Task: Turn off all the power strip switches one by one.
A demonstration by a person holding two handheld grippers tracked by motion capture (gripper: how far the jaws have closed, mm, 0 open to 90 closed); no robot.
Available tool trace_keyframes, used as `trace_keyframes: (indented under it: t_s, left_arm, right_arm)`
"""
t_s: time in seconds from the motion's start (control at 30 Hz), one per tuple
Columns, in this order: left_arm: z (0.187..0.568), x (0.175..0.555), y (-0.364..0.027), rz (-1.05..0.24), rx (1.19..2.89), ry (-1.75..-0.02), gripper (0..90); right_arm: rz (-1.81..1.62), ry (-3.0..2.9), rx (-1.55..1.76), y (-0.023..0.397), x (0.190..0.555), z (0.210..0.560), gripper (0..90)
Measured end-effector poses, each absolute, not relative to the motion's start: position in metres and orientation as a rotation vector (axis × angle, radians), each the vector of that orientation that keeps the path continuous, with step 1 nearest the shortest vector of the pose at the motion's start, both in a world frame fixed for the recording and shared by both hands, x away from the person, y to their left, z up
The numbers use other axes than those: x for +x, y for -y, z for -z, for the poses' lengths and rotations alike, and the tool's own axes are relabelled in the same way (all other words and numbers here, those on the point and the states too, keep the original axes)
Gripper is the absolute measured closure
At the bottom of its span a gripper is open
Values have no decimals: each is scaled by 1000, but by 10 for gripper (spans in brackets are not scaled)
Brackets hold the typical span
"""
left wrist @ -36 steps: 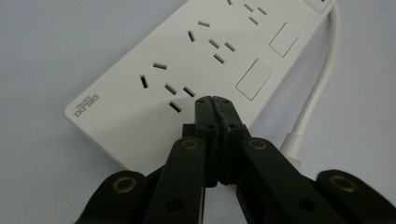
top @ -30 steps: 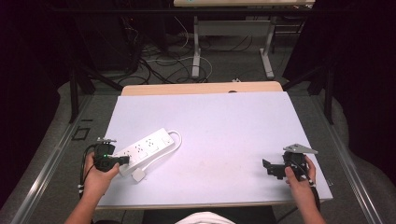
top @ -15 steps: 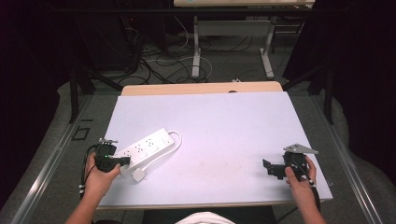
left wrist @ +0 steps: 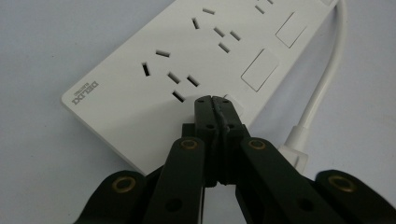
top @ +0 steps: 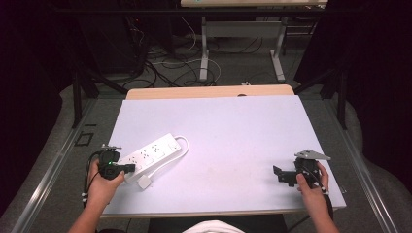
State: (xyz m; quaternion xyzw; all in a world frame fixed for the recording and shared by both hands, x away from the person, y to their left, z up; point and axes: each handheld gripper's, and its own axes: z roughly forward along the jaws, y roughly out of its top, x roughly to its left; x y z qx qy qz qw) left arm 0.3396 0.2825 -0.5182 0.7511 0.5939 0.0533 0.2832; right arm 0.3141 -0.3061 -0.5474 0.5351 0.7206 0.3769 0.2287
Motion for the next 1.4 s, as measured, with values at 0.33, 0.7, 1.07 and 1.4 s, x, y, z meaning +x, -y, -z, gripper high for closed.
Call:
trace_keyframes:
  t_s: [0.33,0.7,1.07,1.4]
  left_arm:
    - [519,339,-282,-150,1994,-1588,900]
    - [518,340,-280,-158,1987,-1572,900]
    - [512,332,-290,-207,1871,-1540,726]
    - [509,320,-294,-282,1737,-1471,488]
  right_arm:
    - [-1037,-1983,1476,307,314,547,0]
    - [-1040,-1979,1481,307,314,547,0]
    - [-1043,-1974,1479,308,314,547,0]
    - [-1041,-1976,1479,307,314,547,0]
